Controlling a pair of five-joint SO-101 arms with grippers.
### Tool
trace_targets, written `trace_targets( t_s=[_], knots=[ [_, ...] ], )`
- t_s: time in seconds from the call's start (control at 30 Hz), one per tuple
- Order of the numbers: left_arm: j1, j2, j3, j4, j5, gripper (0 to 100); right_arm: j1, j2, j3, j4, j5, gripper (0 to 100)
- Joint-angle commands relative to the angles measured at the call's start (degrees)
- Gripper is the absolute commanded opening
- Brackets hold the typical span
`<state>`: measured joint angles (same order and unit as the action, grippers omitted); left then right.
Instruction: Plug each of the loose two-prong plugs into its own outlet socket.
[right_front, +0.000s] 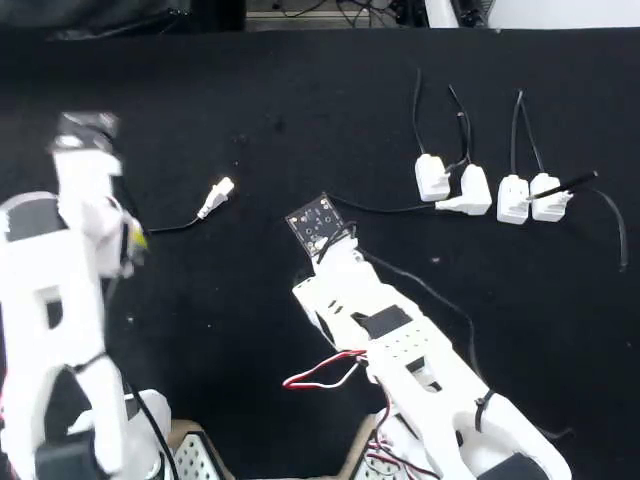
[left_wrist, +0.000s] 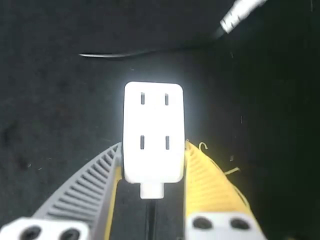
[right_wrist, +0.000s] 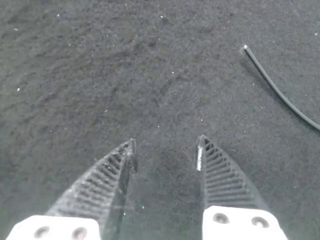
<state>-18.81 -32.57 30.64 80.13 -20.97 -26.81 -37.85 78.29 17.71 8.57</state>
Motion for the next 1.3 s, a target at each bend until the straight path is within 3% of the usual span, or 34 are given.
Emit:
trace_targets(
  t_s=[0.0, 0.1, 0.4, 0.63, 0.73, 0.97, 1.13, 1.27],
  knots=[
    [3.82, -6.33, 9.01, -4.40, -7.03, 3, 0.97, -1.63, -0.04, -1.41, 0.26, 18.3],
    [6.46, -9.32, 15.96, -7.74, -9.93, 3, 0.97, -1.63, -0.04, -1.41, 0.26, 18.3],
    [13.14, -17.23, 33.27, -22.77, -9.76, 3, 0.97, -1.63, -0.04, -1.41, 0.26, 18.3],
    [12.97, -23.47, 39.78, -24.44, -9.67, 25, 0.97, -1.63, -0.04, -1.41, 0.26, 18.3],
    [12.70, -26.46, 40.22, -22.77, -9.85, 24, 0.97, -1.63, -0.04, -1.41, 0.26, 18.3],
    [6.37, -35.34, 31.60, -17.58, -10.02, 21, 0.97, -1.63, -0.04, -1.41, 0.26, 18.3],
    [-0.57, -34.37, 37.32, -20.31, -13.71, 21, 0.97, -1.63, -0.04, -1.41, 0.26, 18.3],
    [-5.76, -31.21, 43.30, -27.52, -18.29, 20, 0.97, -1.63, -0.04, -1.41, 0.26, 18.3]
  ],
)
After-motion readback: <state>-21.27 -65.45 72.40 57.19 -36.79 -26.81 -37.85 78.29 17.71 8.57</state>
